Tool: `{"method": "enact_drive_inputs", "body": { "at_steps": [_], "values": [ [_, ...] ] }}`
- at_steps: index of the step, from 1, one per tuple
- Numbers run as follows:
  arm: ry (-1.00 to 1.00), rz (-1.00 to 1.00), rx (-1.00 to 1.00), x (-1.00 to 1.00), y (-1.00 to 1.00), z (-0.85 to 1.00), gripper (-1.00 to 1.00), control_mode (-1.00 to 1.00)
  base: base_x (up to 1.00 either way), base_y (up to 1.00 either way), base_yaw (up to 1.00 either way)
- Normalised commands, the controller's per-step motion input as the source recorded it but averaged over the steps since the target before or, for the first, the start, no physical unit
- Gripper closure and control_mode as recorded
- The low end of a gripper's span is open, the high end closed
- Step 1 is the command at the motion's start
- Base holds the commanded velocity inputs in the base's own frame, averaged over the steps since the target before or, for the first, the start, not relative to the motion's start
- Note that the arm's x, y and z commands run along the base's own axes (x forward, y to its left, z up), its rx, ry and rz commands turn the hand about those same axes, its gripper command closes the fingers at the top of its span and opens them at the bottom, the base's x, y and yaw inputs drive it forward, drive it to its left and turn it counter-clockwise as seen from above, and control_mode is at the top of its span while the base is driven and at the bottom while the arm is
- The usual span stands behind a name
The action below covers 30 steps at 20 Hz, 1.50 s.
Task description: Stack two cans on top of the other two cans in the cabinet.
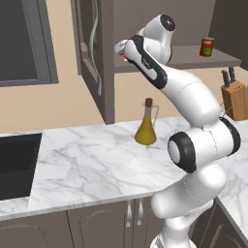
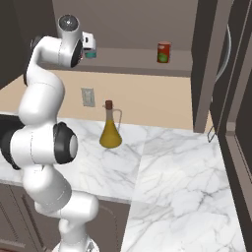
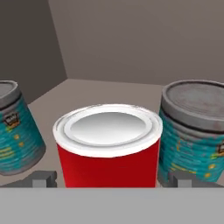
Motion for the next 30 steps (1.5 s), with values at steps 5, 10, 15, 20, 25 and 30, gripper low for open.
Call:
{"method": "enact_drive_inputs", "body": {
  "at_steps": [5,10,15,20,25,30],
  "values": [
    [0.0,0.0,0.0,0.04,0.01,-0.03,1.0,-1.0,0.0,0.0,0.0],
    [0.0,0.0,0.0,-0.01,0.0,-0.06,1.0,-1.0,0.0,0.0,0.0],
    [-0.11,0.0,0.07,-0.18,0.0,0.14,1.0,-1.0,0.0,0.0,0.0],
    [-0.15,0.0,0.17,-0.22,0.0,0.28,1.0,-1.0,0.0,0.0,0.0],
    [-0.01,0.02,0.08,-0.01,0.07,0.3,1.0,-1.0,0.0,0.0,0.0],
    [0.0,0.13,0.0,0.0,0.14,0.28,1.0,-1.0,0.0,0.0,0.0]
  ]
}}
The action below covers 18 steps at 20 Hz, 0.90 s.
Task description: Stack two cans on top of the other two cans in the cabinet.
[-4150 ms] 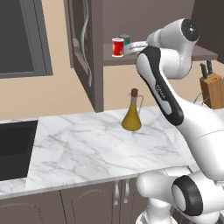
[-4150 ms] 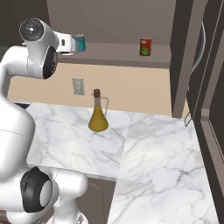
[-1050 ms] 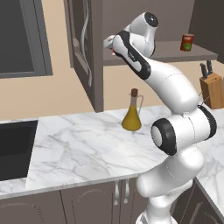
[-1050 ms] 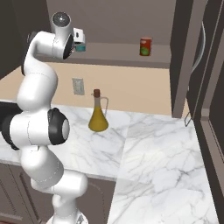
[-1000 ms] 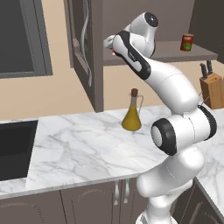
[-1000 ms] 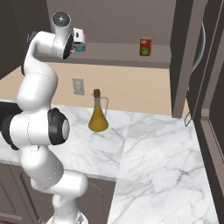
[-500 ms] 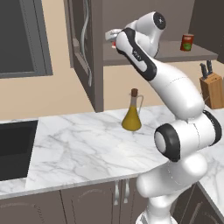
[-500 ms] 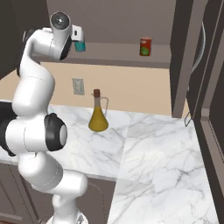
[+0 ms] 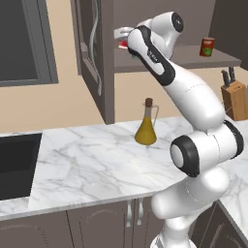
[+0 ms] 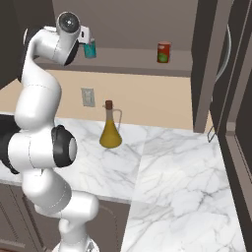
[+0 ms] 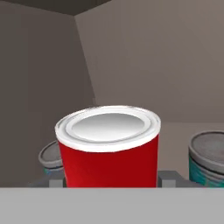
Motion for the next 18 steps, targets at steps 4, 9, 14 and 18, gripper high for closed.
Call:
{"method": "enact_drive_inputs", "body": {
  "at_steps": [4,9,14,18],
  "values": [
    [0.0,0.2,0.0,0.0,0.22,0.16,1.0,-1.0,0.0,0.0,0.0],
    [-0.04,0.22,-0.04,0.01,0.15,0.09,1.0,-1.0,0.0,0.0,0.0],
    [-0.09,0.13,-0.06,0.0,0.12,0.13,1.0,-1.0,0.0,0.0,0.0],
    [-0.09,0.06,-0.03,0.0,0.19,0.07,1.0,-1.0,0.0,0.0,0.0]
  ]
}}
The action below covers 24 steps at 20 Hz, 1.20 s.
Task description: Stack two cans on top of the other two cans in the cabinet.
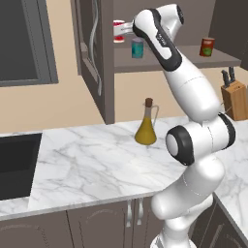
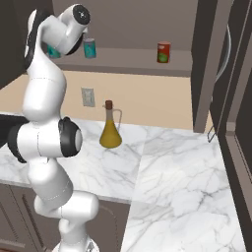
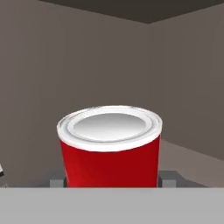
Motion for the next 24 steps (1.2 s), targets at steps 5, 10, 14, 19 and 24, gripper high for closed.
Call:
{"method": "enact_drive_inputs", "body": {
  "at_steps": [5,10,14,19,24],
  "values": [
    [-0.03,0.01,-0.01,0.0,0.27,0.0,1.0,-1.0,0.0,0.0,0.0],
    [-0.03,0.0,0.0,0.0,0.21,0.0,1.0,-1.0,0.0,0.0,0.0],
    [0.0,0.0,-0.01,0.11,0.19,-0.04,1.0,-1.0,0.0,0.0,0.0],
    [0.0,0.0,-0.05,0.12,0.13,-0.05,1.0,-1.0,0.0,0.0,0.0],
    [0.0,0.02,-0.06,0.09,0.09,0.0,1.0,-1.0,0.0,0.0,0.0]
  ]
}}
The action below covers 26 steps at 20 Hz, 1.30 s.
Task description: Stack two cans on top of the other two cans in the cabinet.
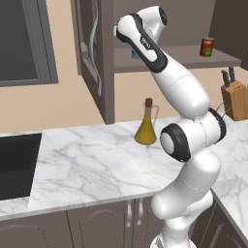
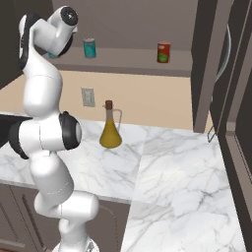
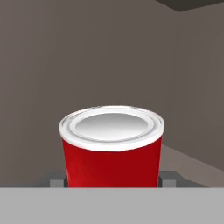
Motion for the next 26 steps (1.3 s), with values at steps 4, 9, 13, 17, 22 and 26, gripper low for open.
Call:
{"method": "enact_drive_inputs", "body": {
  "at_steps": [4,9,13,17,22,26],
  "values": [
    [-0.03,0.02,-0.01,0.12,0.1,0.01,1.0,-1.0,0.0,0.0,0.0],
    [-0.03,0.0,0.0,0.18,0.05,0.0,1.0,-1.0,0.0,0.0,0.0],
    [0.0,0.0,0.0,0.14,0.0,0.0,1.0,-1.0,0.0,0.0,0.0],
    [0.0,0.0,0.0,0.09,0.0,-0.04,1.0,-1.0,0.0,0.0,0.0],
    [0.0,0.0,0.0,0.03,0.02,-0.08,1.0,-1.0,0.0,0.0,0.0],
    [0.0,0.0,0.0,0.02,0.02,-0.11,1.0,-1.0,0.0,0.0,0.0]
  ]
}}
